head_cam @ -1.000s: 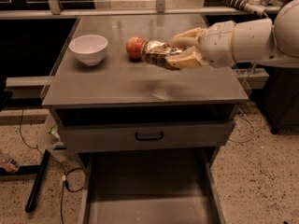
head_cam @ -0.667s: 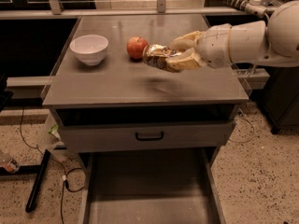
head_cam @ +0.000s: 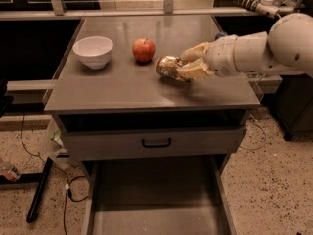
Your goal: Pick orange can from middle drawer and place on counter
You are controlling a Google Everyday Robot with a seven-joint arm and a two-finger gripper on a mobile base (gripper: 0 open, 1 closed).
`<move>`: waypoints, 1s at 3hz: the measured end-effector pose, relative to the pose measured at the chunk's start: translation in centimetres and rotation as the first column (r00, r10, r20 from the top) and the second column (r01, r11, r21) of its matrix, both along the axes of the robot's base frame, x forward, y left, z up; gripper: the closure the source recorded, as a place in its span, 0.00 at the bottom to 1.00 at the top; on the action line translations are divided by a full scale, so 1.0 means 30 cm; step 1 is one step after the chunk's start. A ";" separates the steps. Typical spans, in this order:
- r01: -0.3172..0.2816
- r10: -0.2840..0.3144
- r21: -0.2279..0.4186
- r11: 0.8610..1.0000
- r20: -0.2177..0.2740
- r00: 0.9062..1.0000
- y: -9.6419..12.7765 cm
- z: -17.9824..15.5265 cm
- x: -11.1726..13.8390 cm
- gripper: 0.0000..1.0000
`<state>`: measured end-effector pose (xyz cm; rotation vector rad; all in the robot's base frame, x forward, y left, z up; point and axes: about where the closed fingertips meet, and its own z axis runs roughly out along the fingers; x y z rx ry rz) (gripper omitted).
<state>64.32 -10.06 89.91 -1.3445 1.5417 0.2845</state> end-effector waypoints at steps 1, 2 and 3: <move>0.033 -0.033 -0.007 0.999 -0.019 0.999 -0.017 -0.049 0.033 1.00; 0.033 -0.034 -0.007 0.999 -0.019 0.999 -0.018 -0.049 0.033 0.82; 0.033 -0.033 -0.007 0.999 -0.019 0.999 -0.018 -0.049 0.033 0.58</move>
Offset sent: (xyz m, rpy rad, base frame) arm 0.0089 -0.0047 -0.0134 -0.0057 0.0169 -0.0295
